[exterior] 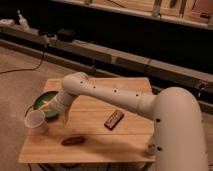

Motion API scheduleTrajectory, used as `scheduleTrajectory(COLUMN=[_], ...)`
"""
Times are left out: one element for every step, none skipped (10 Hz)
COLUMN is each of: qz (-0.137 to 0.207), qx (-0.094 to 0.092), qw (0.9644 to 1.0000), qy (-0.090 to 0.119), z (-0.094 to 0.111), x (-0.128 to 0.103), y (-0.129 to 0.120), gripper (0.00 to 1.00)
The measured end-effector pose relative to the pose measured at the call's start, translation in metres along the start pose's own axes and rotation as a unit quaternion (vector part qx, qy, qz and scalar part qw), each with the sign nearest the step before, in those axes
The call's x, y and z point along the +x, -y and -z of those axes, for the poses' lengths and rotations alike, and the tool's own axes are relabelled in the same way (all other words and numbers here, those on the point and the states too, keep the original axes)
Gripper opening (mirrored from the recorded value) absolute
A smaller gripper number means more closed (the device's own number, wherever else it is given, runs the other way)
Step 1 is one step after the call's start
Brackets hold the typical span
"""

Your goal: Place the ceramic cup in the ceramic bowl

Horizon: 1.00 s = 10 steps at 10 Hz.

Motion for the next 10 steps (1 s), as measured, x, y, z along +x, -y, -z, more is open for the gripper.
scheduleTrajectory(qz=[-0.002, -0.002, -0.004, -0.007, -0.010, -0.011, -0.012, -0.012, -0.010, -0.004], qx=[0.002, 0.006, 0.011, 0.019, 0.029, 0.040, 0.051, 0.060, 0.066, 0.066], qw=[1.0000, 1.0000, 0.9999, 0.9998, 0.9995, 0.9991, 0.9986, 0.9981, 0.9978, 0.9978], qy=[0.002, 0.003, 0.002, 0.000, -0.002, -0.003, -0.004, -0.004, -0.004, -0.004], z=[-0.003, -0.007, -0.009, -0.012, -0.014, -0.017, -0.018, -0.019, -0.020, -0.023], x=[0.000, -0.002, -0.002, -0.002, -0.003, -0.005, -0.005, -0.006, -0.007, -0.009], y=[0.000, 0.001, 0.001, 0.001, 0.002, 0.003, 0.004, 0.005, 0.006, 0.007], gripper=[0.80, 0.80, 0.80, 0.80, 0.80, 0.80, 0.80, 0.80, 0.80, 0.80])
